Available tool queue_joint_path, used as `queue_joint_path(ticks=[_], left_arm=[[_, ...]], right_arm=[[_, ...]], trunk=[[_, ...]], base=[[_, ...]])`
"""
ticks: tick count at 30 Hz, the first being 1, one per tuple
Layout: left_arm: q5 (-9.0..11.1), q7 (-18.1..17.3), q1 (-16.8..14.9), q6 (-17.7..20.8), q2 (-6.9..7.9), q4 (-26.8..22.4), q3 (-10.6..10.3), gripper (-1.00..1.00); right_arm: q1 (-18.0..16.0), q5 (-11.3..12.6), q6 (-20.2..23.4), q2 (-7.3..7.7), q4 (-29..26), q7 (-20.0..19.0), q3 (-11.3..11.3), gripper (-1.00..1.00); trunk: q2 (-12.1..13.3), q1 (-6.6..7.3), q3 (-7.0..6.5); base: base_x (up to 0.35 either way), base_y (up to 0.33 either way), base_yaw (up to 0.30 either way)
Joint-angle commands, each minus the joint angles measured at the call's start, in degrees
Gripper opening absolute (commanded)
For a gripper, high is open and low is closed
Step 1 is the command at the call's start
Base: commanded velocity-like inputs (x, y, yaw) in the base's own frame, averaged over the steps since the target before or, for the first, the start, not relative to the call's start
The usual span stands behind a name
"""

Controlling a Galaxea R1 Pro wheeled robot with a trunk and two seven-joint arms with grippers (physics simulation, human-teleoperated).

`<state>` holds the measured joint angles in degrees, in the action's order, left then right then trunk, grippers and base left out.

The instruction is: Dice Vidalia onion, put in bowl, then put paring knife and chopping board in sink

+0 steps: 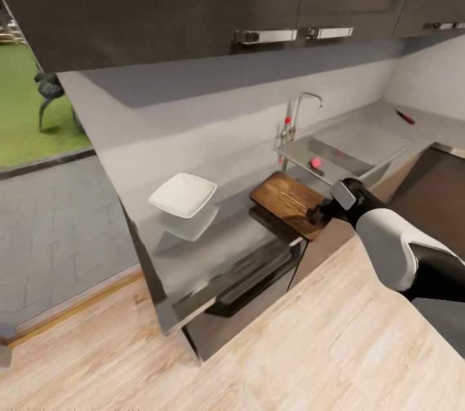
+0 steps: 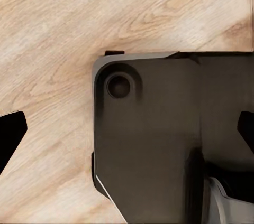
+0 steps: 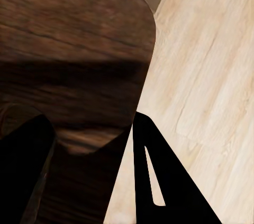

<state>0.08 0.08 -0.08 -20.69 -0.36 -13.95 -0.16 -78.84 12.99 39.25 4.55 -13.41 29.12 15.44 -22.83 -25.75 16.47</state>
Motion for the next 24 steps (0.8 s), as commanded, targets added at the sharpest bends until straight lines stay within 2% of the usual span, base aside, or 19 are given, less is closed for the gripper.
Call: queue_joint_path(ticks=[1,24], left_arm=[[0.01,0.01,-0.01,-0.14,0.0,-0.03,-0.01,1.0],[0.01,0.01,-0.01,-0.14,0.01,-0.03,-0.01,1.0]], right_arm=[[-0.03,0.64,0.13,0.02,-0.08,0.42,-0.06,-1.0],[0.0,0.64,0.13,-0.04,-0.09,0.42,-0.06,-1.0]], trunk=[[-0.09,-0.03,0.05],[-0.09,-0.03,-0.84]], base=[[0.02,-0.314,0.224],[0.001,-0.316,0.224]])
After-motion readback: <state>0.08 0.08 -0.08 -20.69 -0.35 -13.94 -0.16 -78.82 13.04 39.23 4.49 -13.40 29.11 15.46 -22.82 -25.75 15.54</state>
